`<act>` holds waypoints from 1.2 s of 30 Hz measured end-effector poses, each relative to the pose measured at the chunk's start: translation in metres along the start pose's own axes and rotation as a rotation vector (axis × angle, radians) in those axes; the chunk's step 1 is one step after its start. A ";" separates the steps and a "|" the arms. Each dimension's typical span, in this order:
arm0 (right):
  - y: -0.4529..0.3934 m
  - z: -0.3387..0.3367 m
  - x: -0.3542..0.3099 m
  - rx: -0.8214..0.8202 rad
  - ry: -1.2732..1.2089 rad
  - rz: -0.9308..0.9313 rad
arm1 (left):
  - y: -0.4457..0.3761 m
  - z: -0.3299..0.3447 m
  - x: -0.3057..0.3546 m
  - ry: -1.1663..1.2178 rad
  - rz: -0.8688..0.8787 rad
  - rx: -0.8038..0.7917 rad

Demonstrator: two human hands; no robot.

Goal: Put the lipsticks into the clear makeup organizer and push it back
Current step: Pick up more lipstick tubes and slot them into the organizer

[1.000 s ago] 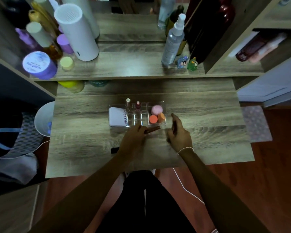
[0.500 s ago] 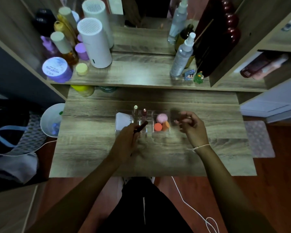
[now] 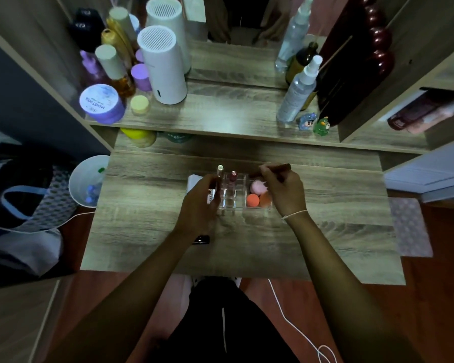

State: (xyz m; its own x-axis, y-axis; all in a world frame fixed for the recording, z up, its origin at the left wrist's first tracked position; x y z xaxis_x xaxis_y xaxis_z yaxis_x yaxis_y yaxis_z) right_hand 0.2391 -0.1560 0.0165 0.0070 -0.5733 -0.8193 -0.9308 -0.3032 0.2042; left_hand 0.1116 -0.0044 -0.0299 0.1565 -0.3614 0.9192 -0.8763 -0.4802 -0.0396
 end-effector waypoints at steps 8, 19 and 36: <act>-0.009 0.008 0.005 -0.024 0.159 -0.107 | -0.008 0.005 0.007 -0.027 -0.027 0.058; -0.017 0.017 0.008 -0.054 0.343 -0.222 | -0.010 0.015 -0.006 -0.113 -0.031 0.117; -0.024 0.022 0.008 -0.110 0.492 -0.299 | -0.016 0.029 -0.010 -0.201 -0.213 0.036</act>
State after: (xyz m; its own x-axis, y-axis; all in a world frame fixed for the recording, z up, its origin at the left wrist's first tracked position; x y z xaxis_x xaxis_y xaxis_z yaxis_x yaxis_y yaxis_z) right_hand 0.2529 -0.1366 -0.0066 0.4567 -0.7289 -0.5100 -0.8191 -0.5683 0.0787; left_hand 0.1368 -0.0162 -0.0494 0.4252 -0.3986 0.8126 -0.7977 -0.5892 0.1283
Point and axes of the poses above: each hand's wrist, its own y-axis away from the middle knuckle, its own z-axis out of the palm, x = y × z, the point moved 1 cm from there along -y, towards the middle knuckle, and after that the axes turned 10 degrees about y, right-handed, at the moved point
